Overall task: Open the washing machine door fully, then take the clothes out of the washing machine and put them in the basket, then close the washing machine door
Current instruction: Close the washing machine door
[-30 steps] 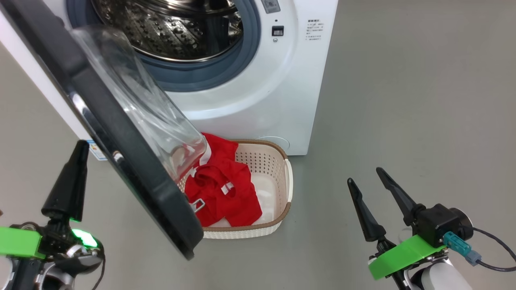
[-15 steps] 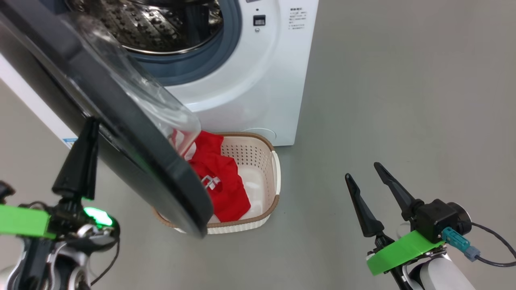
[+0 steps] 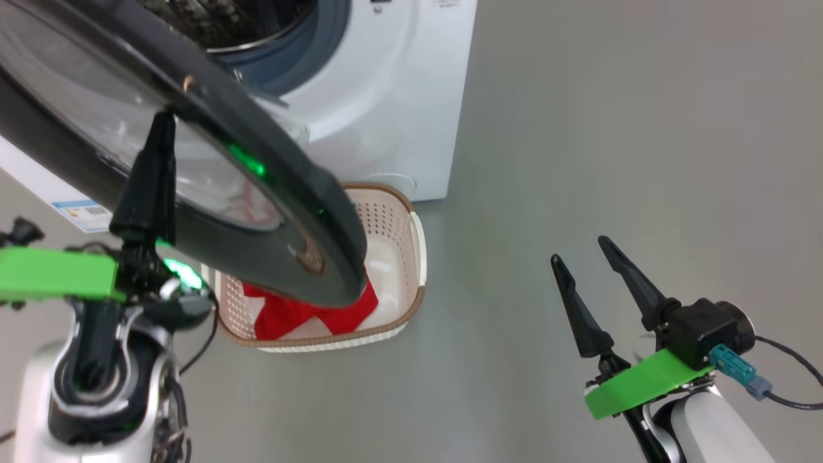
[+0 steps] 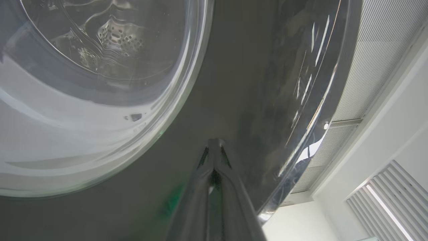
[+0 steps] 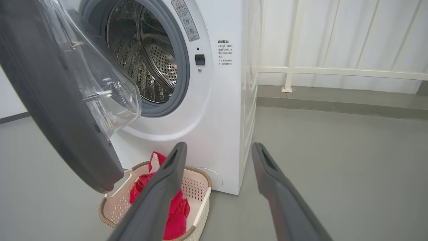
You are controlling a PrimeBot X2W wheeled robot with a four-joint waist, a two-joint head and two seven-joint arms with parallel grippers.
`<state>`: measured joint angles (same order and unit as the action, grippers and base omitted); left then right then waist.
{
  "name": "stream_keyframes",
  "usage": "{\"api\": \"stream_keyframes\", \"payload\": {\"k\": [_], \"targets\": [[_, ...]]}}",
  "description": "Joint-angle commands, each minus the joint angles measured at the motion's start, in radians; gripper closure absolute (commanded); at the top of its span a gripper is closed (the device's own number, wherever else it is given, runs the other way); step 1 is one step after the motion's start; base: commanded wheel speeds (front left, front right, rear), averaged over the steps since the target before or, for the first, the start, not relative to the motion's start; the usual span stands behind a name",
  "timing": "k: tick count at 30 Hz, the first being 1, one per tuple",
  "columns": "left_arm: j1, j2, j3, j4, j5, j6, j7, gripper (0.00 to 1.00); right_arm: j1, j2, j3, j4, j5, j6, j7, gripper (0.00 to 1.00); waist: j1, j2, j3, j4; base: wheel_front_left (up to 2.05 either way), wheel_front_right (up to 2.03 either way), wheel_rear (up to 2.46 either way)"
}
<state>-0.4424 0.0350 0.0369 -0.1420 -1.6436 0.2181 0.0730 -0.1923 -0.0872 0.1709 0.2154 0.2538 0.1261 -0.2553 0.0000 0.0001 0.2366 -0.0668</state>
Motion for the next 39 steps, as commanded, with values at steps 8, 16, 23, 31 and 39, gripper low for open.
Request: {"api": "stream_keyframes", "payload": {"k": [8,16,23,31,39], "targets": [[-0.179,0.015,-0.032,0.071,-0.041,-0.041,-0.094,1.0,-0.053,-0.007,0.018,-0.038,0.014,0.005,-0.006,0.0,0.0,-0.0001,0.08,-0.027,0.0,0.0,0.0],[-0.325,0.015,-0.069,0.188,-0.045,-0.085,-0.165,1.0,-0.086,-0.017,0.026,-0.046,0.015,0.005,-0.006,0.0,0.0,-0.0001,0.133,-0.05,0.0,0.0,0.0],[-0.454,0.017,-0.074,0.276,-0.031,-0.115,-0.18,1.0,-0.102,-0.024,0.023,-0.05,0.015,0.005,-0.006,0.0,0.0,-0.0001,0.177,-0.066,0.0,0.0,0.0],[-0.557,0.035,-0.086,0.38,-0.008,-0.145,-0.164,1.0,-0.116,-0.029,0.028,-0.053,0.018,0.005,-0.006,0.0,0.0,-0.0001,0.207,-0.086,0.0,0.0,0.0],[-0.588,0.037,-0.099,0.437,0.003,-0.175,-0.149,1.0,-0.12,-0.028,0.027,-0.046,0.018,0.005,-0.006,0.0,0.0,-0.0001,0.204,-0.092,0.0,0.0,0.0]]}}
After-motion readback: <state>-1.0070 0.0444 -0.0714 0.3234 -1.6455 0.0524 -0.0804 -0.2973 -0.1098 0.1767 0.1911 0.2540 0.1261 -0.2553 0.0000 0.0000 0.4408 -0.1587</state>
